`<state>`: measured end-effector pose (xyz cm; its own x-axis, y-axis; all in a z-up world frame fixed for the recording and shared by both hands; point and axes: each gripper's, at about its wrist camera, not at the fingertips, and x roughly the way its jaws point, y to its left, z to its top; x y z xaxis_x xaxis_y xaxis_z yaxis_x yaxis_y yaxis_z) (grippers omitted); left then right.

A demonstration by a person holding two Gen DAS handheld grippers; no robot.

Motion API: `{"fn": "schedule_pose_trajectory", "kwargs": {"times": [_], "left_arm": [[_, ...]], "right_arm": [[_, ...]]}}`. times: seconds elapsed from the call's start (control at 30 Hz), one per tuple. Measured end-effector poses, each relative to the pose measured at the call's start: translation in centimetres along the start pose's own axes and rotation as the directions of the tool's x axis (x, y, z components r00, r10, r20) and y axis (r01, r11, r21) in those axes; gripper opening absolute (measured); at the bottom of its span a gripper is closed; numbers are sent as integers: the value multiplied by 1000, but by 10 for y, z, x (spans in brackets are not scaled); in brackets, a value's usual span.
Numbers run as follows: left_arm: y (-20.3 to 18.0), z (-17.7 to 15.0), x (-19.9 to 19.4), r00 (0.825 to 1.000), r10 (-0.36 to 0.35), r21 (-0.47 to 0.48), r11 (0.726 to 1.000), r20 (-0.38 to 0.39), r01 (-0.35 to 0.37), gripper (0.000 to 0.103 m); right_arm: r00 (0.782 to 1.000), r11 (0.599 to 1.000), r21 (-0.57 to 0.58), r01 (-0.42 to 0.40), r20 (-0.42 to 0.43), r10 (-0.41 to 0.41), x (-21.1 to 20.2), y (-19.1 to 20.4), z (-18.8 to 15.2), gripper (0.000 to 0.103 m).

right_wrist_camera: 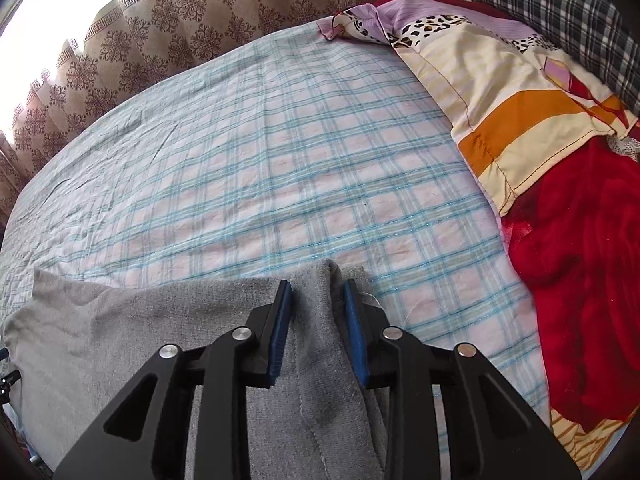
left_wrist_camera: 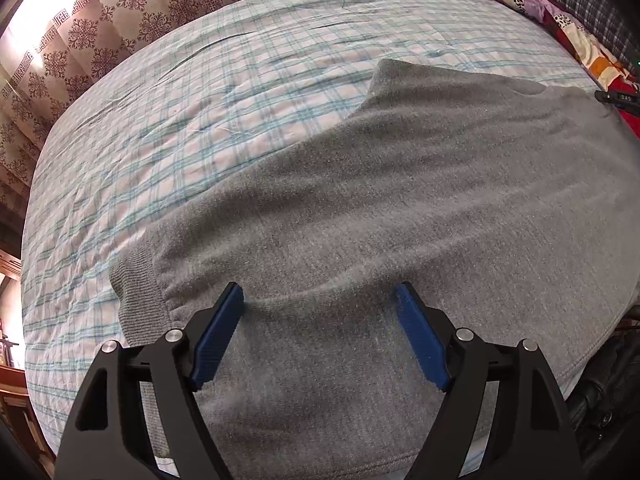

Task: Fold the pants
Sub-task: 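Close the right gripper on the leg edge while the left gripper moves over the fold, then reposition the right gripper along the grey leg edge and close it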

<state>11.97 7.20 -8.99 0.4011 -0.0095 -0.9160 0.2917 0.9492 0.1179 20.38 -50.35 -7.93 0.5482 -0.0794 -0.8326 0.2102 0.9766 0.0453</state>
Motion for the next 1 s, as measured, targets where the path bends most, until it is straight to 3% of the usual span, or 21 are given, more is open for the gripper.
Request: {"fn": "schedule_pose_trajectory", "kwargs": {"times": [0.1,0.2,0.23,0.4,0.43,0.5,0.53,0.57,0.73,0.87,1.0], "left_arm": [[-4,12,3,1000,-7,-7,1000,11,7,81],[-10,26,8,999,-22,-12,1000,32,23,81],[-12,31,10,999,-26,-15,1000,38,27,81],[-23,50,28,998,-65,-41,997,23,66,81],[-25,55,30,996,-80,-45,996,27,81,81],[-30,67,31,995,-92,-53,994,47,94,81],[-32,74,31,994,-97,-57,993,57,100,81],[-35,81,31,992,-106,-60,992,68,110,81],[-52,118,39,989,-117,-63,990,87,123,81],[-63,141,58,991,-120,-78,989,64,124,81],[-71,155,78,996,-72,-76,994,44,75,81]], "right_arm": [[993,994,-19,105,54,-104,-10,6,-2,9],[984,985,-5,174,51,-174,-4,2,-2,6],[982,983,7,182,40,-182,2,-2,-2,2],[978,979,3,205,32,-205,11,-6,-4,4],[980,980,10,198,33,-198,11,-7,-3,6],[981,981,49,188,50,-190,4,-13,-2,23],[981,981,76,179,62,-184,-1,-18,-2,40],[981,981,96,170,77,-178,-9,-21,-4,50],[973,987,38,159,162,-163,-46,1,-13,49],[958,975,-46,217,204,-203,-58,27,-22,49],[983,992,-52,111,156,-102,-48,33,-29,49]]}}
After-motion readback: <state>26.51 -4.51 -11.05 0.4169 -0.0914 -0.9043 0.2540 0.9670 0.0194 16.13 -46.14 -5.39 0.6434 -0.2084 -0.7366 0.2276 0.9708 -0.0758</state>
